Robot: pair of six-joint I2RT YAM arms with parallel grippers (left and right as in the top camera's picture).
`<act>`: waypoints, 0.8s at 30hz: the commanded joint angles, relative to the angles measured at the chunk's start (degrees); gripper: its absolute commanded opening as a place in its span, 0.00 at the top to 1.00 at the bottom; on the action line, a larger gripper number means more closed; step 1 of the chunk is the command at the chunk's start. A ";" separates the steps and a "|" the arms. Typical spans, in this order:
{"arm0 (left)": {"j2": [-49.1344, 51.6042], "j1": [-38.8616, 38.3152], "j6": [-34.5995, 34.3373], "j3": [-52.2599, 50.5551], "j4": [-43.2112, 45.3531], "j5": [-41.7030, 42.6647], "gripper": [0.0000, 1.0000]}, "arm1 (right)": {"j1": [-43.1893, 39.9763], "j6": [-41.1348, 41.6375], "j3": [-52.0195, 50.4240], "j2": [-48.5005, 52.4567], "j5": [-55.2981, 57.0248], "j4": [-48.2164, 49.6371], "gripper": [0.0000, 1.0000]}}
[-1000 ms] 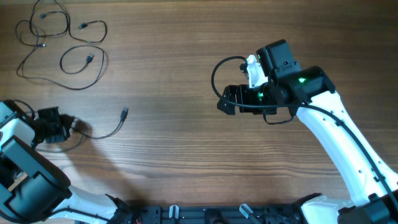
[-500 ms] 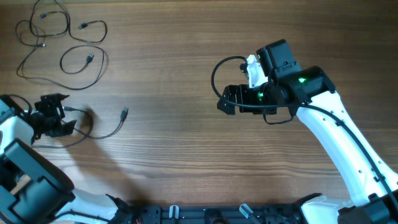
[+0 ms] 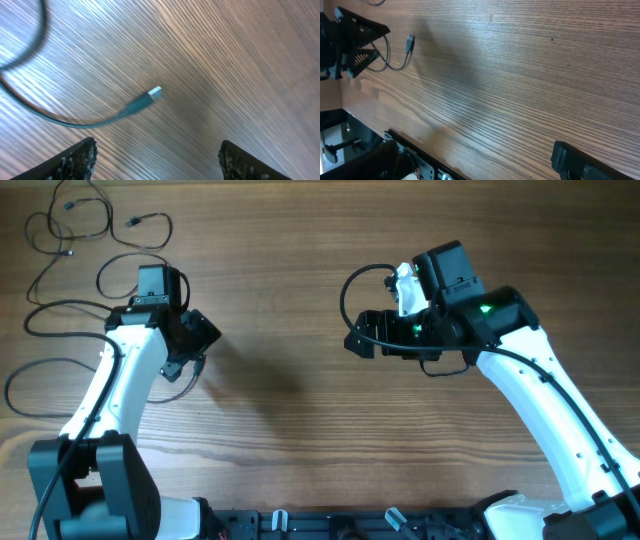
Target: Untangle cables
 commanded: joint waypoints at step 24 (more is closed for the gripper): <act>6.19 2.14 3.13 -18.71 18.47 -5.70 0.39 | 0.17 0.61 -0.20 0.68 -1.11 -0.70 0.00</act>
